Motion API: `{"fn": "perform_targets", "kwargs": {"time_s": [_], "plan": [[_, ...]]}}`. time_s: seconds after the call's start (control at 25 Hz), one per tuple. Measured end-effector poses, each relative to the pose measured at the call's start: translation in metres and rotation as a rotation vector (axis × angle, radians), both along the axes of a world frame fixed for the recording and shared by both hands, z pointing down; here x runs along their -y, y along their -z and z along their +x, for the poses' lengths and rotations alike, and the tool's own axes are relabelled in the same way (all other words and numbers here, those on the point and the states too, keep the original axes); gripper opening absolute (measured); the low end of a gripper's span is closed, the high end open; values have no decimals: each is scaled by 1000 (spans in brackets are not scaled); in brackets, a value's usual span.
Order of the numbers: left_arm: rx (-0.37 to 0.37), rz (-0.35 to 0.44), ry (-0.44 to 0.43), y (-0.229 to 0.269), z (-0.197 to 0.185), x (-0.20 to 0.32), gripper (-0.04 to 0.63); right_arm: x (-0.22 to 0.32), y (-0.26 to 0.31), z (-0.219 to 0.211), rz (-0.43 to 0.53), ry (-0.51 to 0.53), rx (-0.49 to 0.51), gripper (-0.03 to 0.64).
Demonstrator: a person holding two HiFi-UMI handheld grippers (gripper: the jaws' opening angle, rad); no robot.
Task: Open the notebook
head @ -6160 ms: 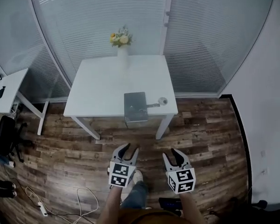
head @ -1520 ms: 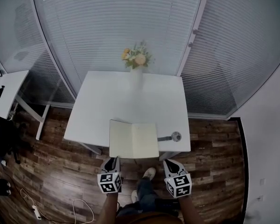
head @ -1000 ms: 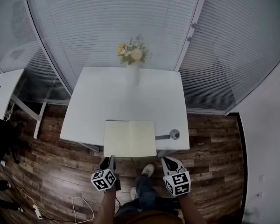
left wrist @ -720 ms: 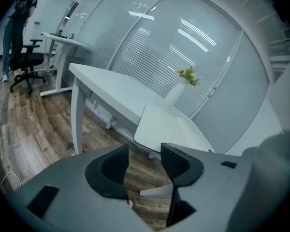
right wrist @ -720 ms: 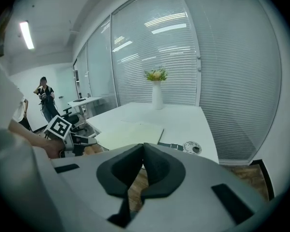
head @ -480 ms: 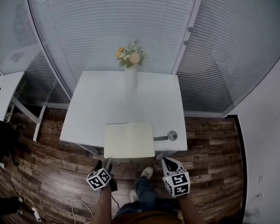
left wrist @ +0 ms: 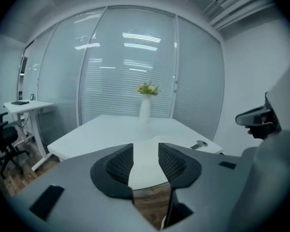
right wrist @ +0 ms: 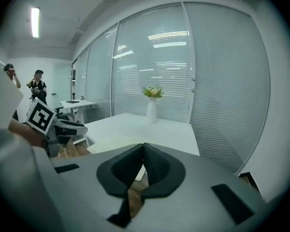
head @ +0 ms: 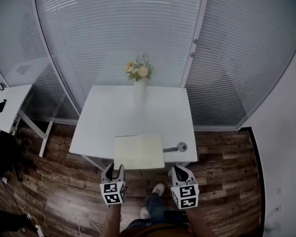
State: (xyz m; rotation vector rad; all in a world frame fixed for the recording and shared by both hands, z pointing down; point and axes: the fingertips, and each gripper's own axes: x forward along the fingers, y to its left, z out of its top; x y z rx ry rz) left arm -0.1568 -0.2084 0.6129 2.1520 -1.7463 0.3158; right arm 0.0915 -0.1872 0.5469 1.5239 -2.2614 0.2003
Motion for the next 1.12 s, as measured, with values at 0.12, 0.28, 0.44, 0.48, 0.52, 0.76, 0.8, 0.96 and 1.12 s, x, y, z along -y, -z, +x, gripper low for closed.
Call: {"fn": "perform_targets", "kwargs": {"time_s": [0.12,0.28,0.44,0.48,0.52,0.76,0.8,0.96,1.12], "plan": [[-64,42,-70,31,23,-4,107,-1,20,-2,59,-25,19,12],[-115,101,-118,77,43,-4,37,-1,48,-7,116,-35,32,12],[-62,230,-136,126,47,-15,25,-8,74,-14,164,-31,63,12],[-37,271,-141,139,47,-18,25,-11,79,-15,177,-30,67,12],[-22,296,-148,148,47,-21,25,-12,85,-16,190,-30,69,12],[-35,299,-175,157,48,-35,25,-22,98,-19,219,-28,85,12],[-15,308,-181,156,48,-37,25,-23,98,-21,219,-26,87,12],[5,324,-182,158,49,-39,25,-27,100,-23,226,-23,82,12],[-53,313,-151,162,45,-43,25,-33,102,-20,229,-26,80,12]]}}
